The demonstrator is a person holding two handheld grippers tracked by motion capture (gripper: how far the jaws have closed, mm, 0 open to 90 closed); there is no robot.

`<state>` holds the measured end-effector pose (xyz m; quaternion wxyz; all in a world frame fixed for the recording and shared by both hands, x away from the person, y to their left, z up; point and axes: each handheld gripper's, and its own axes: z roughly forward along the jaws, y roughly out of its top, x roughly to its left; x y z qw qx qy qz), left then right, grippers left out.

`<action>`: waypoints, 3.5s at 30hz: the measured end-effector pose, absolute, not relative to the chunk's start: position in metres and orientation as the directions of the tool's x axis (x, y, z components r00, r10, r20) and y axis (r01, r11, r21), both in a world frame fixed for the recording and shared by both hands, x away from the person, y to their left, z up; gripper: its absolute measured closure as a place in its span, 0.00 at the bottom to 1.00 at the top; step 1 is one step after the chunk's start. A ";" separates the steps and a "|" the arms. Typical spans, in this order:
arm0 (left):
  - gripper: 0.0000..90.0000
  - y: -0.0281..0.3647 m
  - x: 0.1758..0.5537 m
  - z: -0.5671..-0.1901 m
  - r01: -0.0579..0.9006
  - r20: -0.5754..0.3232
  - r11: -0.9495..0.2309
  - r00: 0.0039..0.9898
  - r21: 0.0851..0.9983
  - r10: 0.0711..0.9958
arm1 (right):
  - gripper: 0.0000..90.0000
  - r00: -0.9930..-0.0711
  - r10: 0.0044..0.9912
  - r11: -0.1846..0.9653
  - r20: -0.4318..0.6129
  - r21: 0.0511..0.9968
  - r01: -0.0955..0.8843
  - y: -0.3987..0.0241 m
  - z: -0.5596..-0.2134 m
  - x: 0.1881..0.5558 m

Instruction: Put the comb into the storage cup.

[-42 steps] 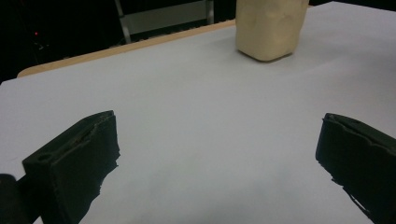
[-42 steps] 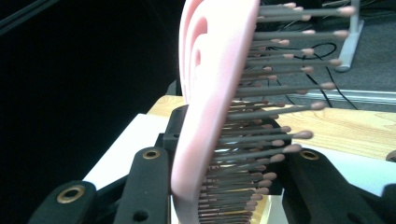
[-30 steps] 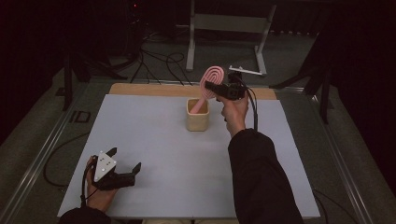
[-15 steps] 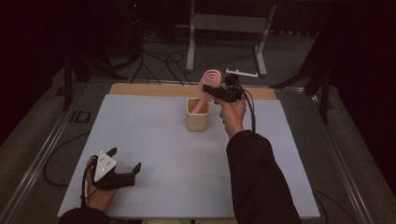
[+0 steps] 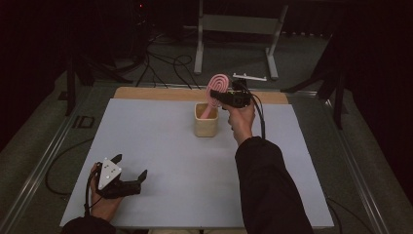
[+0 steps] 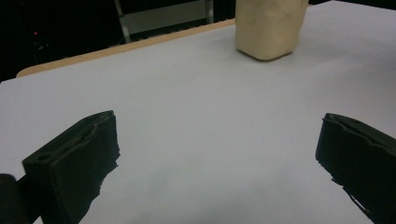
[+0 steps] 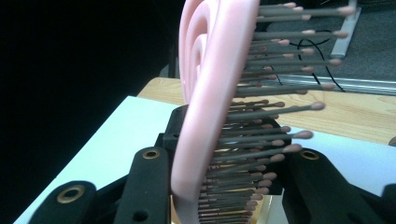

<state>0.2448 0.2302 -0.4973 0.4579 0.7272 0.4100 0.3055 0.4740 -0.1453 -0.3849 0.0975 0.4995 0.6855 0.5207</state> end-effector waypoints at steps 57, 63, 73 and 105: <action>0.00 0.231 0.244 -0.498 0.317 0.069 -0.244 0.475 0.917 0.877 | 0.68 -0.439 0.804 -0.037 0.402 0.770 0.637 -0.137 -0.414 0.482; 0.00 0.231 0.244 -0.498 0.318 0.069 -0.244 0.475 0.916 0.877 | 0.49 -0.438 0.803 -0.029 0.403 0.762 0.647 -0.141 -0.415 0.484; 0.00 0.231 0.245 -0.499 0.317 0.072 -0.246 0.472 0.916 0.879 | 0.12 -0.458 0.833 0.067 0.312 0.763 0.643 -0.145 -0.412 0.476; 0.00 0.233 0.245 -0.499 0.329 0.073 -0.232 0.432 0.915 0.899 | 0.10 -0.563 0.824 0.256 0.065 0.844 0.472 -0.177 -0.408 0.399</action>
